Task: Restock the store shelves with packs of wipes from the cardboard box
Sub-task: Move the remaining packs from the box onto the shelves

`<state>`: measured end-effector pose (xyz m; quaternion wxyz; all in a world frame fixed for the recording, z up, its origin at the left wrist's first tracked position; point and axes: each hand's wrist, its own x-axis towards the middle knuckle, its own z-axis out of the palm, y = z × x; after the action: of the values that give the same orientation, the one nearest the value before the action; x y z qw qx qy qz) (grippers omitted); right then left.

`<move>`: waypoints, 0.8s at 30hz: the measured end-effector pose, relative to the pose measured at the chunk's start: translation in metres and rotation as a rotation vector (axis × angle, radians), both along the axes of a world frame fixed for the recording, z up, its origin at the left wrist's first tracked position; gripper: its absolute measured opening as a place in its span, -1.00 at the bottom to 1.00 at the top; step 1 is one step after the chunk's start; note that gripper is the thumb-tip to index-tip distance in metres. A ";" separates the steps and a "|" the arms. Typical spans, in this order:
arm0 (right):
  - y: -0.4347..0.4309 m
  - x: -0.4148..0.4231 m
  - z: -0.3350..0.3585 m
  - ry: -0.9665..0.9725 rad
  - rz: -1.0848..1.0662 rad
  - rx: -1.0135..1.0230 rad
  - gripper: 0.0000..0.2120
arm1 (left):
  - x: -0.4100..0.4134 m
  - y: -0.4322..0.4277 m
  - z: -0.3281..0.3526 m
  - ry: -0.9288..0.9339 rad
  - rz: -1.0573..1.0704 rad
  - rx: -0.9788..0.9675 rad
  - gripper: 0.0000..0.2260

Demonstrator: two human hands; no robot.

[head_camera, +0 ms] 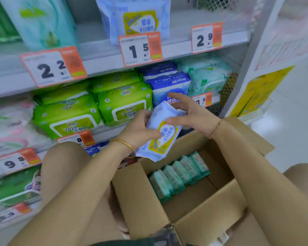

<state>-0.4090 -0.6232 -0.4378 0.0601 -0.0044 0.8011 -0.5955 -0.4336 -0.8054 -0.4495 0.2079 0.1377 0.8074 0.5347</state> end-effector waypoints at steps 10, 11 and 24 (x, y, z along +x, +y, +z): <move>-0.006 -0.051 0.099 0.382 -0.188 -0.458 -0.75 | -0.045 -0.038 0.139 0.488 0.208 0.005 -0.46; -0.008 -0.061 0.106 0.403 -0.211 -0.451 -0.75 | -0.053 -0.034 0.146 0.536 0.255 0.043 -0.51; -0.012 -0.143 0.138 0.568 -0.390 0.144 -0.60 | -0.126 -0.011 0.160 0.703 0.561 0.057 -0.64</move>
<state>-0.5525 -0.6349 -0.3000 -0.2800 -0.0124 0.8116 -0.5126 -0.5596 -0.8160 -0.2899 -0.2358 0.0924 0.8202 0.5130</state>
